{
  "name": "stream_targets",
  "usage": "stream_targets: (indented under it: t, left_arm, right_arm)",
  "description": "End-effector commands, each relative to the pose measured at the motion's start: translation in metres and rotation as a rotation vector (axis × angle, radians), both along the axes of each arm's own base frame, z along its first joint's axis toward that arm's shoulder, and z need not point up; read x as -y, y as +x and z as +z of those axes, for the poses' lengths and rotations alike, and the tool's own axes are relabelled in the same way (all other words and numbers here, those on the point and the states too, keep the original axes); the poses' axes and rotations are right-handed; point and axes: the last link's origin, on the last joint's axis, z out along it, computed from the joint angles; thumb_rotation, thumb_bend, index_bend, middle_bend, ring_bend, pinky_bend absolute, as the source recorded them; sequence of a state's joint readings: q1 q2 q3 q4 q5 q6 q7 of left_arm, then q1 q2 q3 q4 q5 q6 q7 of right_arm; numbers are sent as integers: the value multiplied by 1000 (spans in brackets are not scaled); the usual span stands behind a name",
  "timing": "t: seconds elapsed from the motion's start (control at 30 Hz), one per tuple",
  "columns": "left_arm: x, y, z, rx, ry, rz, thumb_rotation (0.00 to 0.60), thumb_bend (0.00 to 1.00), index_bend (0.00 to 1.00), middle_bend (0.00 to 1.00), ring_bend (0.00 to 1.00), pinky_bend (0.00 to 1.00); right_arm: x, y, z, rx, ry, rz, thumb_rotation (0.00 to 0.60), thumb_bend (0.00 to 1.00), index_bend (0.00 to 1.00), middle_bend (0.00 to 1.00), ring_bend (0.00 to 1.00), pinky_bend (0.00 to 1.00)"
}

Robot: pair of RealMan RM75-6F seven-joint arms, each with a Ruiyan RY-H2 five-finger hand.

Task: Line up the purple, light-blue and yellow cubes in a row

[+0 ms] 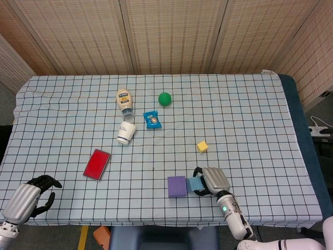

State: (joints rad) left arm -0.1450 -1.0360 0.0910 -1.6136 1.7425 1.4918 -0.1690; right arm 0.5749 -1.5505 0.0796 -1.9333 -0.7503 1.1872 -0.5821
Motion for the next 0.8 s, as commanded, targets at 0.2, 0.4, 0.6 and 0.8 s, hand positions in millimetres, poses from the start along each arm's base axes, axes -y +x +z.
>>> stream_targets:
  t: [0.2,0.4,0.6,0.8]
  left_arm:
    - [1,1,0,2,-4,-1,600,572,433,421,280,402]
    - [1,0,0,3,-7,-1,600,572,433,424,280,401]
    - [1,0,0,6,-7,-1,600,571,433,427,281,402]
    - [1,0,-1,4,-12,-2,600,571,435,431,285,405]
  right_arm:
    - [0,2,-3,3,2,0,600,151,596,833,716,860]
    - [-1,5,-8,14,22,1,600,152,596,833,715,860]
    - [0,5,-10,9,23,-3,600,151,594,833,716,860]
    - [1,3,-11,2,24,-1,600,151,530,833,715,860]
